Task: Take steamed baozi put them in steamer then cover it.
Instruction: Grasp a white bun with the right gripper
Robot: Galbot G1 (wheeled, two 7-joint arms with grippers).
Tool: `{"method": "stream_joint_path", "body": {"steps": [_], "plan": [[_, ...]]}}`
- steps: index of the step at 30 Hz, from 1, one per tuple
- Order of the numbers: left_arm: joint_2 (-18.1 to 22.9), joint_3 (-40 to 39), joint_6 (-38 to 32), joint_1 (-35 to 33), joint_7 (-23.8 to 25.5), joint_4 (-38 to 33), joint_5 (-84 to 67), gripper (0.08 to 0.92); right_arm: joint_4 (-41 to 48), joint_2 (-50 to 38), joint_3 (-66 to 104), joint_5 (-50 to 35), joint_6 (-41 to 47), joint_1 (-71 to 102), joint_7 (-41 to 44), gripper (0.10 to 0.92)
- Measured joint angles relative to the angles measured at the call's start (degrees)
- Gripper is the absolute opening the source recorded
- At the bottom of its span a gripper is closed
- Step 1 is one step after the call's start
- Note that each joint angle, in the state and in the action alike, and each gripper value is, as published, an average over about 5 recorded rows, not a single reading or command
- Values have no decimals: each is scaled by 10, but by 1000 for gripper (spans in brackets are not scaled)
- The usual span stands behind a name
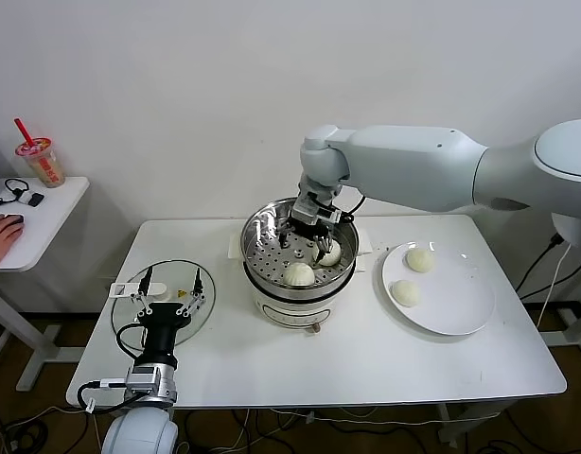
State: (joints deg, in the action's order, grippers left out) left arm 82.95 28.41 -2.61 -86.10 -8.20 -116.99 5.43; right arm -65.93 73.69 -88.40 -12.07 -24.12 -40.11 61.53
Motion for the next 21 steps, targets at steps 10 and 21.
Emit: {"method": "stream_joint_path", "body": {"steps": [10,21], "plan": [[0,4,2,2,0,2,-6,823,14,8,22,53,-76,31,6,823],[0,7,3,1,0,-1,-13,823,34,19,34,85,-114,50,14,823]]}}
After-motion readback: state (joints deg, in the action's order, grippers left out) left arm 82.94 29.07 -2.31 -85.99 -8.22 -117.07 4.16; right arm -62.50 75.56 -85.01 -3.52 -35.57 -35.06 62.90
